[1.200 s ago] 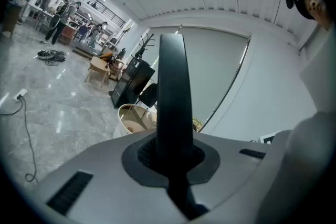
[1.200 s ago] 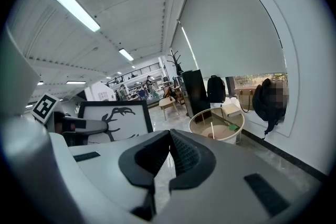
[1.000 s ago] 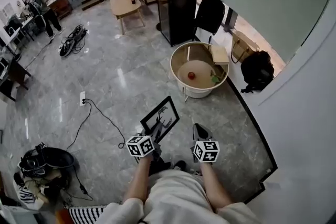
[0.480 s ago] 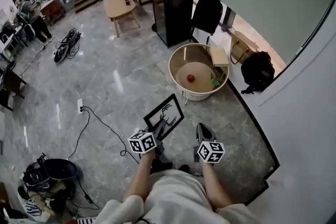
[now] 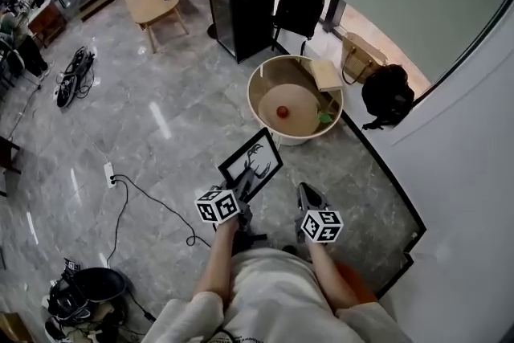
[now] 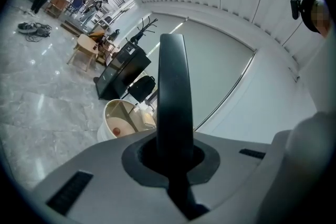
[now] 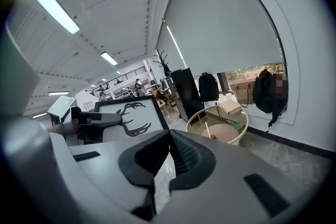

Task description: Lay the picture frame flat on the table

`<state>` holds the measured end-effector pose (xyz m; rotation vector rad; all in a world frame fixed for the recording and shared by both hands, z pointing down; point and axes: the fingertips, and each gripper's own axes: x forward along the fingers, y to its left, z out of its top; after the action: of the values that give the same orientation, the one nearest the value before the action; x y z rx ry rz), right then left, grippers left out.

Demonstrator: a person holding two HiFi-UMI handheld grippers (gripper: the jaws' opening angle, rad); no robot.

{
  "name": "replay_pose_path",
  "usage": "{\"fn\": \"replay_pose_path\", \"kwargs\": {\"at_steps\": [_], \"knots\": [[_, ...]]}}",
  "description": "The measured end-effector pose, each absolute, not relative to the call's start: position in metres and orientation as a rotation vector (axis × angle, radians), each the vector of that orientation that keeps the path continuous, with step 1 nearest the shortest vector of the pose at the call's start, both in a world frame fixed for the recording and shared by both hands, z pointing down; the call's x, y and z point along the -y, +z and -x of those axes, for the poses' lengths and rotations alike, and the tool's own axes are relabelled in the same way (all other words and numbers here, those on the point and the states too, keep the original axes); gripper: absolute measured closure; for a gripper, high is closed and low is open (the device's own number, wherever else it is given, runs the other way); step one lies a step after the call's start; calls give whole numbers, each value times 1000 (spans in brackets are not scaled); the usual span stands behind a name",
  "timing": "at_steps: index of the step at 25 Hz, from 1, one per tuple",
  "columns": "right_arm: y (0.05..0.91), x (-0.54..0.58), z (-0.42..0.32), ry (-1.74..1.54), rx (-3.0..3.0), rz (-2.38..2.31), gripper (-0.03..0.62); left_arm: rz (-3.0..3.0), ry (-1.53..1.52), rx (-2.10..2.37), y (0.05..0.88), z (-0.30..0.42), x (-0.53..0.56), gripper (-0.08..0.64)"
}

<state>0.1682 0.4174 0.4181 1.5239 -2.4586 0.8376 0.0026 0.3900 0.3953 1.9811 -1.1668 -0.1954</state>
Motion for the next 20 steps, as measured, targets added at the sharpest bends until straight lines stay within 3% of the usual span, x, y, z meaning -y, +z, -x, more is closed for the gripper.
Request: {"fn": "replay_pose_path", "kwargs": {"at_steps": [8,20], "knots": [[427,-360,-103,835,2416,-1558,558,-1997,-220,1135,400,71,-323,534],[436,-317,-9,1309,2599,-1498,558,-1969,-243,1119,417,171,-297,534]]}}
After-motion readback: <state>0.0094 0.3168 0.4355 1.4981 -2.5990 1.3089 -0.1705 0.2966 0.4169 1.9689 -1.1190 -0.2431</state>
